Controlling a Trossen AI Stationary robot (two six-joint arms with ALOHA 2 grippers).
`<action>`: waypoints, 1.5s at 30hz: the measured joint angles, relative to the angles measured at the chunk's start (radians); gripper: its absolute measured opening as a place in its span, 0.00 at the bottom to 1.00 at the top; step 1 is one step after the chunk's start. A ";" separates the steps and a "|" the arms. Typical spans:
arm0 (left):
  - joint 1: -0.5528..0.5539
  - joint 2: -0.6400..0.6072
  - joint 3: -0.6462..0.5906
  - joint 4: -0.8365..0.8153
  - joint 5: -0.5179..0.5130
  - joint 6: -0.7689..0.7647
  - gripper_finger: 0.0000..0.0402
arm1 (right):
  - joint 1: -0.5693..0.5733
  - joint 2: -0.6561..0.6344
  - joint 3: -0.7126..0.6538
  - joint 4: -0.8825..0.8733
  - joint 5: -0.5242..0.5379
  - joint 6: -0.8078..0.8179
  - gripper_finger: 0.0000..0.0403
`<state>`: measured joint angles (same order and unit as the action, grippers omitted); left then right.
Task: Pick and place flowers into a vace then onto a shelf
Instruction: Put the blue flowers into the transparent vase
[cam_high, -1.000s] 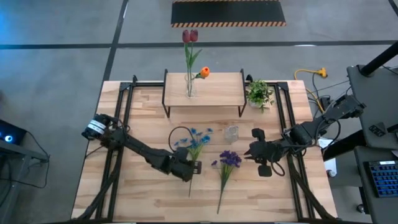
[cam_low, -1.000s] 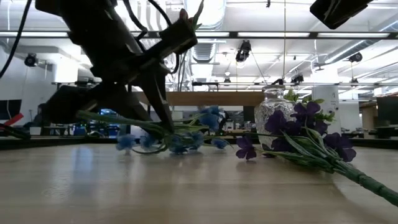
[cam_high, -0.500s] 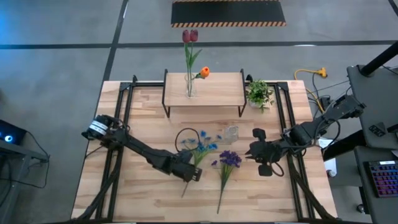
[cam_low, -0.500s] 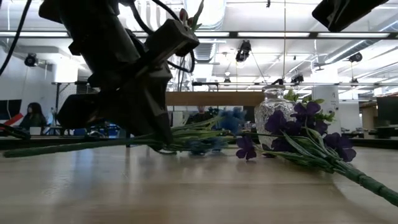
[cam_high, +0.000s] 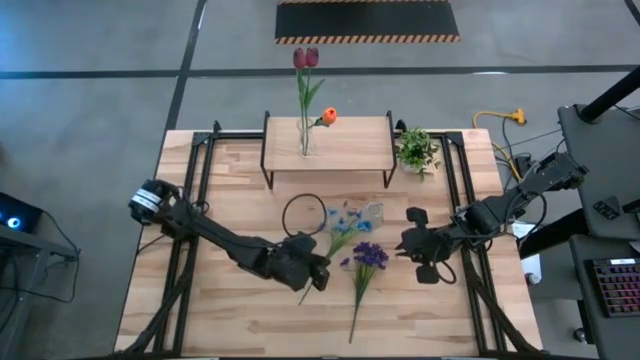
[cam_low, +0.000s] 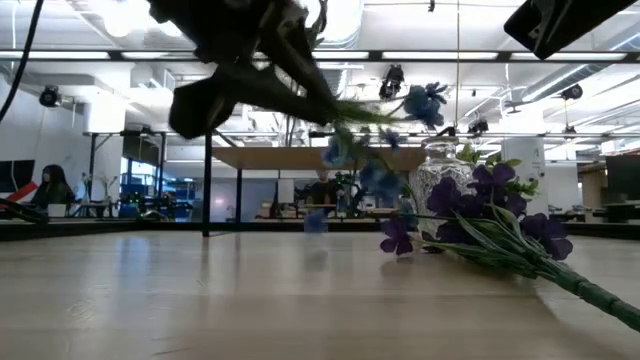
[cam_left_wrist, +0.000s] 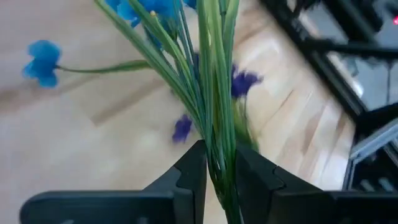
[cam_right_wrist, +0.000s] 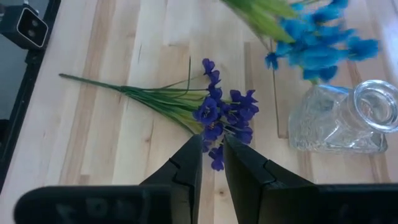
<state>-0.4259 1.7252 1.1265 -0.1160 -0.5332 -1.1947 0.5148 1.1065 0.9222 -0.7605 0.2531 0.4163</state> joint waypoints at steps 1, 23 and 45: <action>0.000 -0.008 0.000 0.001 -0.019 0.007 0.13 | 0.000 0.000 0.000 -0.003 0.000 0.001 0.14; -0.054 -0.011 -0.050 -0.446 0.167 -0.416 0.04 | 0.057 0.000 0.000 -0.015 0.000 0.094 0.14; -0.043 -0.011 -0.104 -0.398 0.336 -0.383 0.49 | 0.057 0.000 -0.001 -0.015 0.009 0.097 0.14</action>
<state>-0.4690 1.7142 1.0225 -0.5144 -0.1970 -1.5778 0.5720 1.1065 0.9216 -0.7757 0.2619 0.5133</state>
